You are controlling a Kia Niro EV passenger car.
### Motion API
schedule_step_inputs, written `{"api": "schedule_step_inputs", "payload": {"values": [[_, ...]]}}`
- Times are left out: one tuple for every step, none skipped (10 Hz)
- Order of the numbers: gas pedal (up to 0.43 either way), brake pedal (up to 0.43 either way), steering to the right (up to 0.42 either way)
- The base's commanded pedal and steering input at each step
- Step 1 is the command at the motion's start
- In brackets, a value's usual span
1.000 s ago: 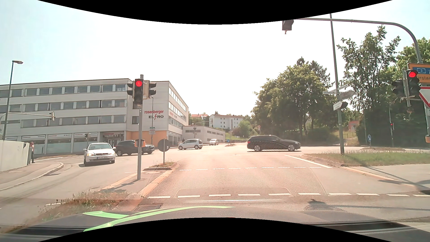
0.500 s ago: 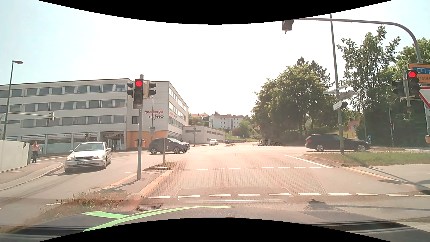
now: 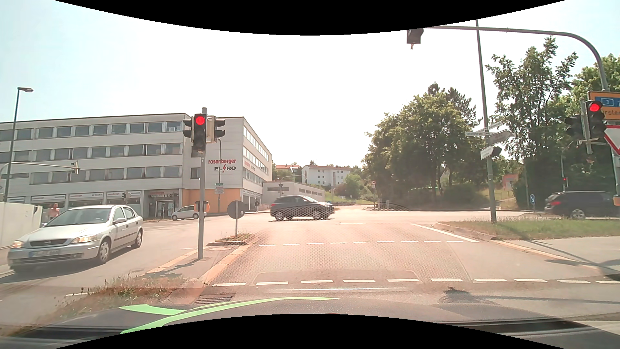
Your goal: Follow the waypoints while adhering to traffic rules and regulations
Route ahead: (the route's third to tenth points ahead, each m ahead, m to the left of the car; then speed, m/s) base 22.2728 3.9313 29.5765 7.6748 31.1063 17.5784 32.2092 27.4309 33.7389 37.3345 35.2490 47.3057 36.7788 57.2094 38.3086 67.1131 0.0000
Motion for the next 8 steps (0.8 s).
{"api": "schedule_step_inputs", "payload": {"values": [[0.000, 0.372, -0.008], [0.000, 0.372, -0.008], [0.000, 0.372, -0.008], [0.000, 0.372, -0.008], [0.000, 0.372, -0.008], [0.000, 0.372, -0.008], [0.000, 0.372, -0.008], [0.000, 0.372, -0.008]]}}
